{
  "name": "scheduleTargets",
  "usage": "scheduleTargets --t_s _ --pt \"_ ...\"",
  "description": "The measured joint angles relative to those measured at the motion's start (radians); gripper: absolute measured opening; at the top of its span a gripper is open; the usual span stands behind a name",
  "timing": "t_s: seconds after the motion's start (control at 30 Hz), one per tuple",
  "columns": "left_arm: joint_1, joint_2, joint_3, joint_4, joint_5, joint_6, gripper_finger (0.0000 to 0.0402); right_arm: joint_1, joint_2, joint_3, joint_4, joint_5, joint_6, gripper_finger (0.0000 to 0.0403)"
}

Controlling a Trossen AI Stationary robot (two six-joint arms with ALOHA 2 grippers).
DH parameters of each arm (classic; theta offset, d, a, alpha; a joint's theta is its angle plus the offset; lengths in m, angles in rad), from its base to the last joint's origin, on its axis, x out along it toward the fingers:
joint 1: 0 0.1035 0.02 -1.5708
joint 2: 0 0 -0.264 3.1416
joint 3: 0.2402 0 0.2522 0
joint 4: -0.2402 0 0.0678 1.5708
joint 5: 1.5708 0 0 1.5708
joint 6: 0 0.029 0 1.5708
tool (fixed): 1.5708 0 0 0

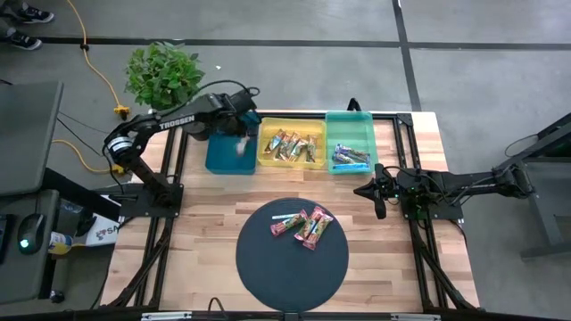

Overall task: Pick and place Granola Bars by type
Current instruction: Put the red granola bar into the blue bin

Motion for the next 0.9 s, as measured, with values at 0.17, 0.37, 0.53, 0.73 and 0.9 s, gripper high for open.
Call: scheduleTargets --t_s 0.17,0.37,0.53,0.73,0.9 --pt "0.000 0.010 -0.093 0.063 0.012 -0.019 0.0110 0.000 0.000 0.000 0.000 0.000 0.000 0.0000" --pt "0.000 0.010 -0.139 0.103 0.028 -0.033 0.0110 0.000 0.000 0.000 0.000 0.000 0.000 0.0000" --pt "0.000 0.010 -0.139 0.127 0.036 -0.032 0.0110 0.000 0.000 0.000 0.000 0.000 0.000 0.0000" --pt "0.000 0.010 -0.139 0.139 0.054 -0.031 0.0110 0.000 0.000 0.000 0.000 0.000 0.000 0.0000" --pt "0.000 0.010 -0.139 0.138 0.068 -0.031 0.0110 0.000 0.000 0.000 0.000 0.000 0.000 0.0000"
